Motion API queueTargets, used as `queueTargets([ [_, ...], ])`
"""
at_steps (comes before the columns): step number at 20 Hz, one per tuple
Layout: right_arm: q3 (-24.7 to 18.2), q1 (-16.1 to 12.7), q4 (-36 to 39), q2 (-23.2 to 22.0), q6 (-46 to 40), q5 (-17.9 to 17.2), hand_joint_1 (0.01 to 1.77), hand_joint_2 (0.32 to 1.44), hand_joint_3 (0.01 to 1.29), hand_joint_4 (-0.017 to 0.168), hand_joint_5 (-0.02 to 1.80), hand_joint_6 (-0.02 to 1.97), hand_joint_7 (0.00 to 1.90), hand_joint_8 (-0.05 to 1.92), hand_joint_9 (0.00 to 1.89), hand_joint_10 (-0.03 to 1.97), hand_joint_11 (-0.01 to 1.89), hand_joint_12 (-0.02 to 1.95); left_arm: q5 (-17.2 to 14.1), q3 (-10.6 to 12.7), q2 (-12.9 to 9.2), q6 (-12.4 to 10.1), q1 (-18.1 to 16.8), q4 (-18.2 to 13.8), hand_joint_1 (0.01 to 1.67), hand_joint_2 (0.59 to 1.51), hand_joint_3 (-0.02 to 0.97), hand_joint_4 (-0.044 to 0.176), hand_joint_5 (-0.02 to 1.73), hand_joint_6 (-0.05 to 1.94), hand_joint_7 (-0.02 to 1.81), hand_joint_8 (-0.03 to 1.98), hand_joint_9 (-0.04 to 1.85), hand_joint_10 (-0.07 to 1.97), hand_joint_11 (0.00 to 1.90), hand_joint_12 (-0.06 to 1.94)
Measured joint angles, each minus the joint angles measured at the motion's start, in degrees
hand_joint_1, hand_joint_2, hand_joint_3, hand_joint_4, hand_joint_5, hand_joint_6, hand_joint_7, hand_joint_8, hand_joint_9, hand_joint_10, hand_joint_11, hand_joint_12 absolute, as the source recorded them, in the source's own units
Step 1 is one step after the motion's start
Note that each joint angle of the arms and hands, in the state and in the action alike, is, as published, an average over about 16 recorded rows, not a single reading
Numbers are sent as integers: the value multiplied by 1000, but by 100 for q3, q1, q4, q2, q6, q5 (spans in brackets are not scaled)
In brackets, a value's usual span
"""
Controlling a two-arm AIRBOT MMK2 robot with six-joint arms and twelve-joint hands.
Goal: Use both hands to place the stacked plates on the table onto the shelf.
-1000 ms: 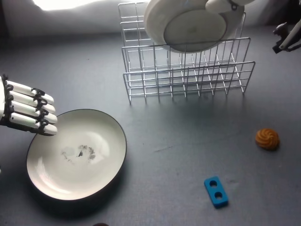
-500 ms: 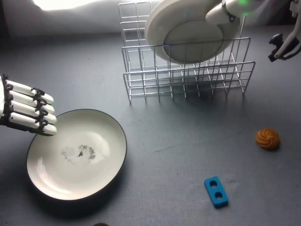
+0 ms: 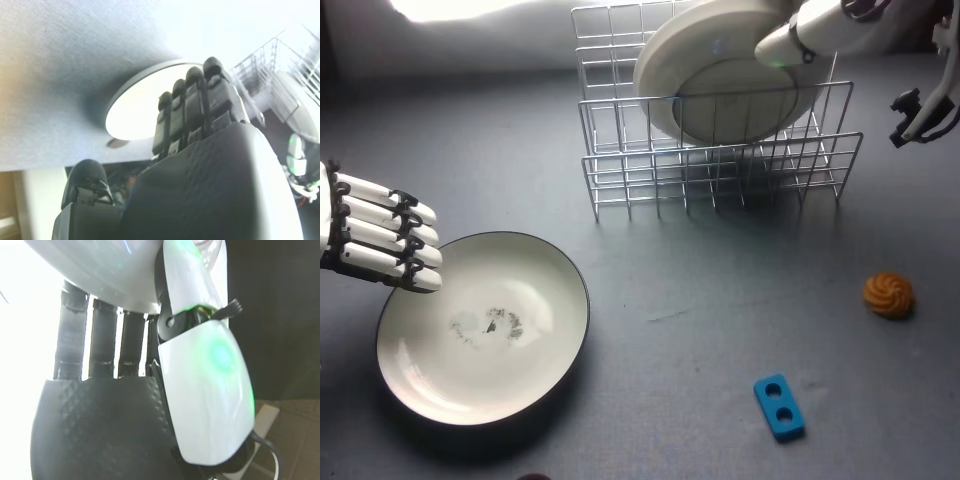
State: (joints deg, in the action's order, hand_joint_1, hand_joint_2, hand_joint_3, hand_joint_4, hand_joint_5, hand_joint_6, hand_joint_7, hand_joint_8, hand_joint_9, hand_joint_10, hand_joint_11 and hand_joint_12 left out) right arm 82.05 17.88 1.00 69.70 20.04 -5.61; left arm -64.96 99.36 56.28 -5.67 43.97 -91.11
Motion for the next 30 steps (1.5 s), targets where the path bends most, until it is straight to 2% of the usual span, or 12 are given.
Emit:
queueTargets([
  [3, 0, 43, -6, 9, 14, -44, 1276, 1095, 12, -9, 786, 1047, 974, 725, 948, 640, 659, 1265, -3, -9, -3, 0, 0, -10, 15, 1151, 11, 2, 115, 15, 124, 7, 105, 13, 21, 105],
  [9, 0, 84, -20, 19, 36, -135, 1192, 1112, 11, -7, 774, 712, 938, 394, 930, 227, 557, 1195, -1, -22, -3, 0, 0, -27, 15, 1150, 11, 2, 111, 15, 128, 7, 110, 13, 21, 101],
  [15, -14, 36, -33, -3, 79, -257, 1141, 1105, 11, -4, 792, 277, 902, 38, 886, 92, 474, 1148, 14, -39, -2, 4, 14, -45, 15, 1151, 11, 2, 113, 15, 136, 7, 112, 13, 23, 105],
  [19, -139, -48, 102, -96, 153, -428, 1124, 1096, 10, -3, 793, 57, 877, 11, 854, 42, 427, 1116, 42, -49, 9, 10, 44, -52, 15, 1149, 11, 2, 118, 15, 139, 7, 113, 12, 22, 116],
  [24, -566, -239, 466, -314, 467, -791, 1103, 1096, 10, -2, 765, 50, 836, 4, 824, 18, 386, 1124, 92, -56, 43, 19, 128, -23, 15, 1148, 10, 2, 124, 15, 143, 7, 102, 4, 21, 124],
  [28, -1111, -371, 759, -514, 1037, -1012, 1078, 1094, 10, -2, 692, 44, 759, 4, 753, 18, 306, 1138, 167, -46, 98, 29, 241, 19, 15, 1147, 10, 0, 126, 15, 145, 7, 93, -5, 20, 130],
  [30, -1429, -407, 902, -598, 1417, -1082, 1062, 1084, 10, -2, 616, 42, 678, 4, 672, 18, 258, 1057, 208, -41, 127, 33, 309, 50, 15, 1146, 10, -1, 126, 14, 145, 7, 88, -10, 19, 133],
])
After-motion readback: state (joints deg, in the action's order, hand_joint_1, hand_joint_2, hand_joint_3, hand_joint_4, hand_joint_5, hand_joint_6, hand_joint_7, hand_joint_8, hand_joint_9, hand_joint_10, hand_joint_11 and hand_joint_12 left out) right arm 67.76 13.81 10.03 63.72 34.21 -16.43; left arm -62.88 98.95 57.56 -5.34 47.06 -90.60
